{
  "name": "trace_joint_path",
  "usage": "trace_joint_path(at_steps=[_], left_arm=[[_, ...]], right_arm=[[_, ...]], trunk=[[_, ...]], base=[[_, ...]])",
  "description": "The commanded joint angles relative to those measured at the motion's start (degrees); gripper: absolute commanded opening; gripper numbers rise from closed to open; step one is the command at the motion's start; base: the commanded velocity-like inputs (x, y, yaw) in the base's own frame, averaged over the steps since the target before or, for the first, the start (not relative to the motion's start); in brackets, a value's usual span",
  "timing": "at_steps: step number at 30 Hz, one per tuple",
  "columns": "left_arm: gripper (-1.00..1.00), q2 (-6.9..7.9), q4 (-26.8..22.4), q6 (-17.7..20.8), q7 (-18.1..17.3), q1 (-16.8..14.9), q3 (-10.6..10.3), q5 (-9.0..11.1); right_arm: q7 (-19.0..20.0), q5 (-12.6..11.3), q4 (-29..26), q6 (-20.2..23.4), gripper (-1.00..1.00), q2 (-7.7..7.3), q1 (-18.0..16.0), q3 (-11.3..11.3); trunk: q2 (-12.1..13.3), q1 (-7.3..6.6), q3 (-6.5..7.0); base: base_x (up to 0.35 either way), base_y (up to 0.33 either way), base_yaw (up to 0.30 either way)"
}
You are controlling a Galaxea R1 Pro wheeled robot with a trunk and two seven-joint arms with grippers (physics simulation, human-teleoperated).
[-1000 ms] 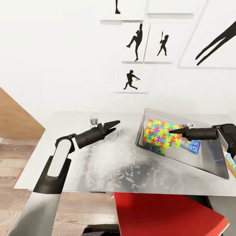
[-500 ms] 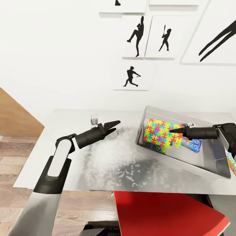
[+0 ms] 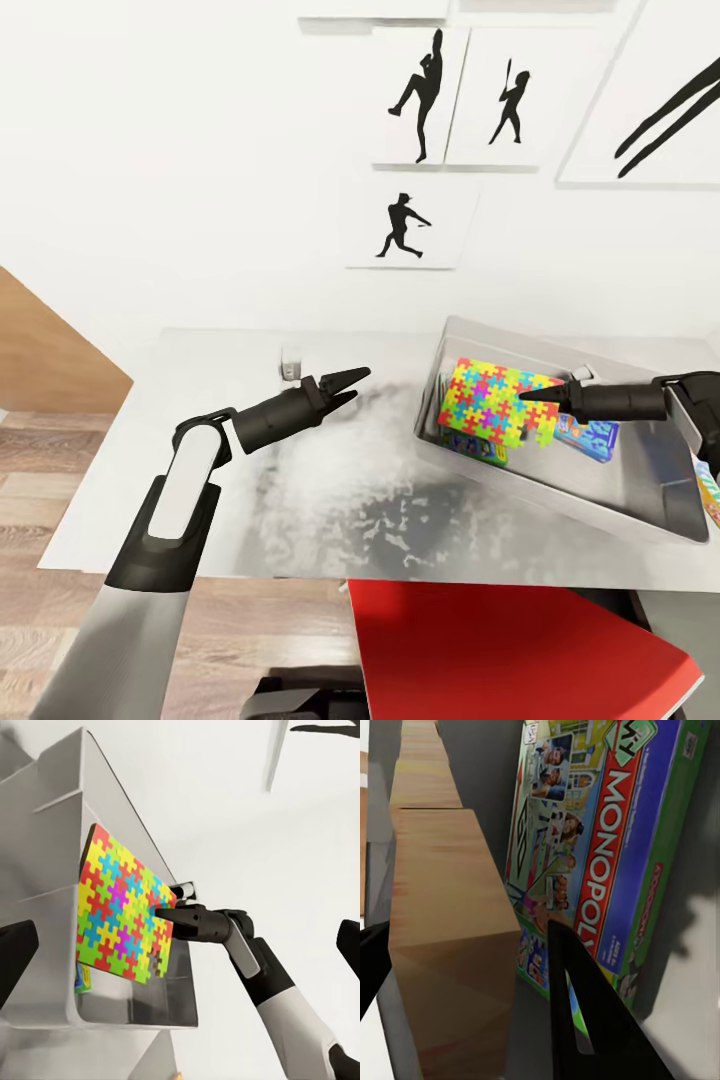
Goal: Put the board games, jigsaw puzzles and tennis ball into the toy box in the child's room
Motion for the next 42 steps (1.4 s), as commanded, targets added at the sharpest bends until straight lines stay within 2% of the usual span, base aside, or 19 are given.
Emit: trace_joint_path(at_steps=[1,18,34,42], left_arm=[[1.00,-0.08,0.01,0.21,-0.40,-0.05,0.06,-0.38],[1.00,-0.29,0.09,0.23,-0.40,-0.05,0.05,-0.47],[1.00,-0.68,0.10,0.25,-0.40,-0.24,0.02,-0.57],[1.00,-0.74,0.10,0.25,-0.23,-0.30,0.04,-0.57]], right_arm=[[0.00,-0.64,0.02,0.53,-1.00,-0.10,-0.07,0.34],[0.00,-0.64,0.02,0.26,-1.00,-0.06,-1.82,0.12],[-0.02,-0.68,0.02,0.13,-1.00,-0.16,-1.97,-0.05],[0.00,-0.80,0.02,-1.48,-1.00,-0.11,-1.91,-0.09]], trunk=[[-0.10,0.03,-0.11],[-0.10,0.03,-0.23],[-0.10,0.03,-0.25],[-0.10,0.03,-0.64]], base=[[0.000,0.000,0.000],[0.000,0.000,0.000],[0.000,0.000,0.000],[0.000,0.000,0.000]])
